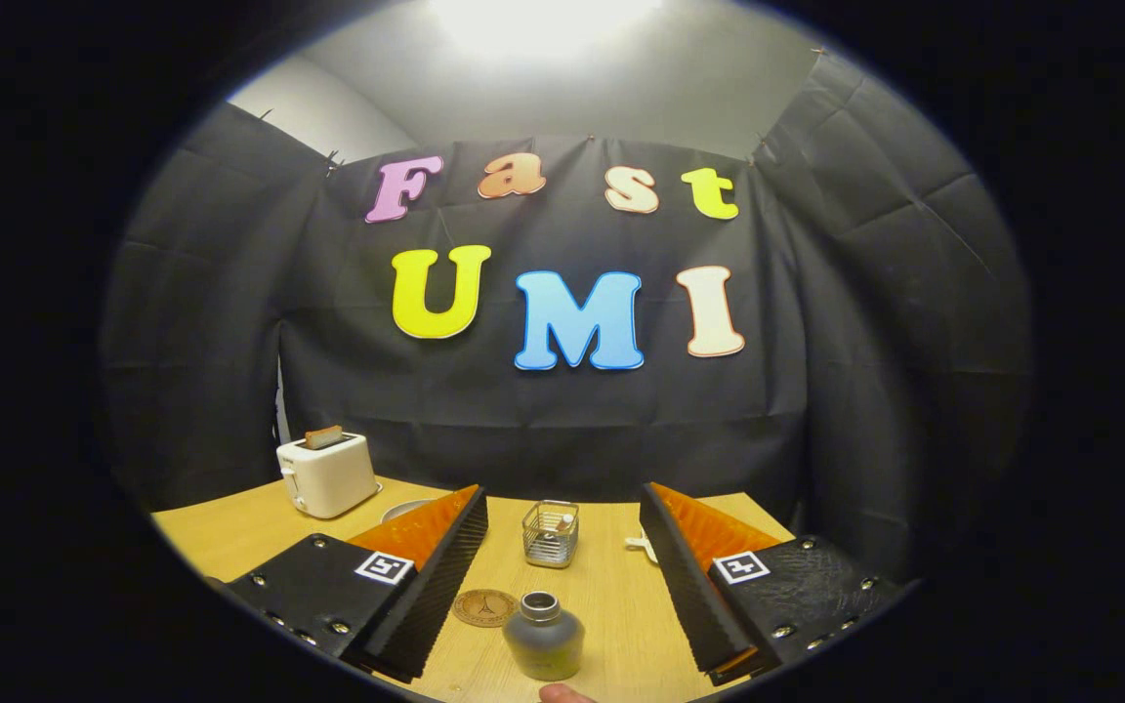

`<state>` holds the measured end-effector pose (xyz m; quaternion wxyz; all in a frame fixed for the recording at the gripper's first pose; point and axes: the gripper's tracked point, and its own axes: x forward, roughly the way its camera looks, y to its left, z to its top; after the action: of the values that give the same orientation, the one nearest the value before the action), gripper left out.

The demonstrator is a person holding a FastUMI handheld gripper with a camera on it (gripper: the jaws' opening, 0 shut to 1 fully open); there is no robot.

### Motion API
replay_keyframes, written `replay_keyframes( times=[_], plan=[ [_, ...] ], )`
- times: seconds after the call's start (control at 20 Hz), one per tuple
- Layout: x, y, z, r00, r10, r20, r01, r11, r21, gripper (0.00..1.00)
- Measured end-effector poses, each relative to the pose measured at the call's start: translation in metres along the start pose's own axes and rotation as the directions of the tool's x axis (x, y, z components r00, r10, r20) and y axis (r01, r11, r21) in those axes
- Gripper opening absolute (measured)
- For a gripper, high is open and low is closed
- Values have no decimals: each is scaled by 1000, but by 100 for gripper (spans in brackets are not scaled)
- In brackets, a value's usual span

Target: Take the bottle from table, then pour the juice into the cup, finally place the bottle on the coaster

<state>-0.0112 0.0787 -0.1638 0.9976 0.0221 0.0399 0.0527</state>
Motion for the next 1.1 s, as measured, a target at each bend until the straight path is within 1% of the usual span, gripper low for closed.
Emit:
replay_keyframes(
  times=[0.3, 0.45, 0.5, 0.6, 0.7, 0.95, 1.1],
  plan=[
    [8, 8, -56, 999, -36, -27, 35, 999, -24, 96],
    [15, 8, -89, 997, -40, -65, 38, 999, -27, 96],
    [17, 11, -99, 997, -28, -77, 26, 999, -21, 96],
    [21, 12, -114, 996, -29, -90, 27, 999, -28, 96],
    [27, 10, -125, 995, -37, -93, 34, 999, -36, 96],
    [43, 10, -143, 993, -49, -104, 48, 999, -10, 96],
    [48, 13, -144, 995, -40, -93, 38, 999, -21, 96]
  ],
)
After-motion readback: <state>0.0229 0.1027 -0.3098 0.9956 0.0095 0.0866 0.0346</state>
